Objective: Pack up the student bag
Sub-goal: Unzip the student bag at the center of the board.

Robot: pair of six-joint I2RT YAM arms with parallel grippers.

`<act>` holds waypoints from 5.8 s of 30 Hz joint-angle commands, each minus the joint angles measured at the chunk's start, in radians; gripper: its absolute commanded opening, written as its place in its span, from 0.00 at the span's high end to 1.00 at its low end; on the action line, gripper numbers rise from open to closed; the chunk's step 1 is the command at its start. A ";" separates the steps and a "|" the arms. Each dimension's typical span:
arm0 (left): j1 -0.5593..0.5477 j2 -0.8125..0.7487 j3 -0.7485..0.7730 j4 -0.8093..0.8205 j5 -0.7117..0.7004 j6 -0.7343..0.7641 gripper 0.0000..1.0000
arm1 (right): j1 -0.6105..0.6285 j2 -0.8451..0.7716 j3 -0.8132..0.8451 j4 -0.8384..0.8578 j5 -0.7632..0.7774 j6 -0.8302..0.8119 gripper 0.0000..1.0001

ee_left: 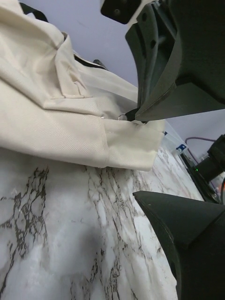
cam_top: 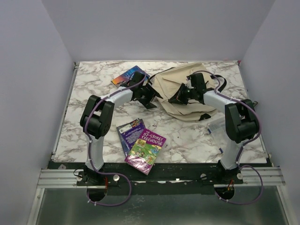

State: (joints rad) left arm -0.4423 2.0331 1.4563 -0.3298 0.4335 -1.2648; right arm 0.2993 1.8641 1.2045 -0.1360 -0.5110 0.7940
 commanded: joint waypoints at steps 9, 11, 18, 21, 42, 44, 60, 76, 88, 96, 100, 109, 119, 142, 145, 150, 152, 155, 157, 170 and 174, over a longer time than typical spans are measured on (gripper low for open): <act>-0.026 0.096 -0.014 0.193 -0.023 -0.141 0.37 | -0.003 -0.029 0.030 -0.006 -0.141 0.056 0.99; -0.036 0.088 -0.053 0.285 -0.030 -0.153 0.36 | -0.003 -0.034 0.032 -0.017 -0.160 0.061 1.00; -0.025 0.133 -0.081 0.547 -0.005 -0.172 0.65 | -0.003 -0.075 0.043 -0.089 -0.152 0.035 0.99; -0.014 0.124 -0.119 0.694 -0.006 -0.148 0.82 | 0.000 -0.100 0.043 -0.208 -0.103 -0.055 0.99; 0.103 0.119 -0.193 0.861 0.165 -0.075 1.00 | 0.018 -0.446 -0.114 -0.841 0.804 -0.253 1.00; 0.108 0.116 -0.200 0.843 0.186 -0.065 1.00 | 0.022 -0.446 -0.077 -0.853 0.853 -0.257 0.99; -0.029 -0.431 -0.300 0.395 0.012 0.776 0.02 | 0.042 -0.447 -0.024 -0.654 0.517 -0.389 1.00; -0.309 -0.261 -0.220 0.520 0.221 1.230 0.41 | 0.043 -0.543 -0.051 -0.660 0.453 -0.405 0.99; -0.340 -0.116 -0.111 0.533 0.105 1.109 0.48 | 0.042 -0.569 -0.075 -0.657 0.409 -0.385 0.99; -0.343 -0.078 -0.082 0.545 0.127 1.087 0.39 | 0.042 -0.559 -0.087 -0.648 0.407 -0.375 0.99; -0.343 -0.073 -0.089 0.545 0.097 1.075 0.36 | 0.043 -0.546 -0.066 -0.662 0.406 -0.373 0.99; -0.342 -0.070 -0.100 0.523 0.041 1.078 0.23 | 0.043 -0.548 -0.038 -0.689 0.414 -0.373 0.99; -0.344 -0.027 -0.064 0.476 0.093 1.068 0.38 | 0.043 -0.542 -0.017 -0.691 0.405 -0.374 0.99; -0.207 -0.420 -0.300 0.463 0.061 1.041 1.00 | -0.106 -0.401 -0.078 -0.722 0.997 -0.182 0.99; -0.199 -0.448 -0.297 0.465 0.083 1.049 1.00 | -0.173 -0.387 -0.112 -0.669 0.971 -0.201 0.99; -0.197 -0.440 -0.290 0.470 0.147 1.065 1.00 | -0.249 -0.287 -0.116 -0.533 0.899 -0.248 0.99; -0.197 -0.422 -0.280 0.471 0.179 1.056 1.00 | -0.249 -0.255 -0.097 -0.516 0.823 -0.266 0.99; -0.202 -0.417 -0.271 0.477 0.225 1.056 1.00 | -0.249 -0.298 -0.138 -0.462 0.727 -0.295 0.99; -0.207 -0.405 -0.262 0.476 0.224 1.056 0.98 | -0.249 -0.358 -0.178 -0.438 0.679 -0.317 0.99; -0.343 -0.293 -0.128 0.409 -0.004 1.100 0.23 | -0.249 -0.584 -0.147 -0.513 0.442 -0.363 0.99; -0.376 -0.193 0.014 0.342 0.092 1.061 0.23 | -0.249 -0.600 -0.142 -0.522 0.420 -0.362 0.99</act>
State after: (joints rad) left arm -0.7929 1.7542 1.3396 0.0761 0.4786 -0.1970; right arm 0.0547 1.2957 1.0279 -0.6254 -0.0376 0.4496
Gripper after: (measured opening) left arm 0.770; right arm 0.008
